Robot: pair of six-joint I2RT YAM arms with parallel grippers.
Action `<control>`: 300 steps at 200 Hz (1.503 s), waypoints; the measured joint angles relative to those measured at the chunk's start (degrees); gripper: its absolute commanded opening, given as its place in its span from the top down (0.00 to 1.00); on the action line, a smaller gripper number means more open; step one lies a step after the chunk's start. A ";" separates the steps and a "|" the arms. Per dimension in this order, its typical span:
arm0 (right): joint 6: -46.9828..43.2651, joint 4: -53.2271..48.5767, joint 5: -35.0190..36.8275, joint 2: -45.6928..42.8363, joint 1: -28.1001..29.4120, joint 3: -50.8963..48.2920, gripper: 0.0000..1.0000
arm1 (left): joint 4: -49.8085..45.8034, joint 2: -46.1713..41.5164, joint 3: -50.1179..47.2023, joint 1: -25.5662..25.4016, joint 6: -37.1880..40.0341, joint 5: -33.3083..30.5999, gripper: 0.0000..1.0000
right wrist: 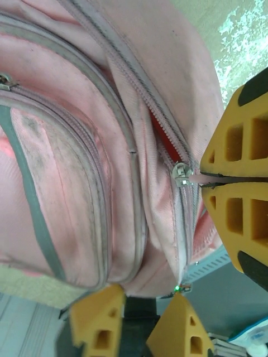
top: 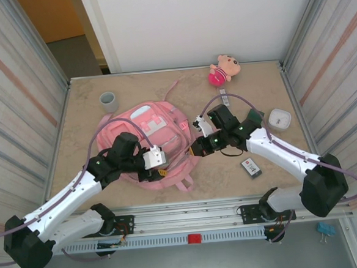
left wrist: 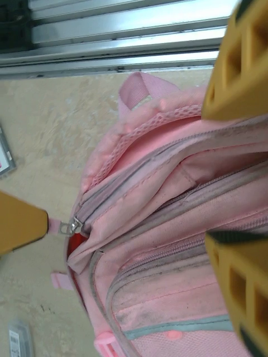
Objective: Pack books, pencil case, and school supplies into a backpack
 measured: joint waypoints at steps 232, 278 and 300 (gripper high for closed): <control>0.17 12.74 -0.02 -10.86 -9.38 -10.49 1.00 | 5.66 -2.19 2.51 -1.97 -9.01 3.21 1.00; 1.77 19.67 0.92 -5.70 -11.58 -11.58 1.00 | 2.38 -5.53 2.08 -0.68 -6.69 6.45 1.00; 2.99 24.96 1.53 -0.87 -12.81 -11.85 1.00 | 1.57 -7.17 1.99 -0.04 -6.03 6.84 1.00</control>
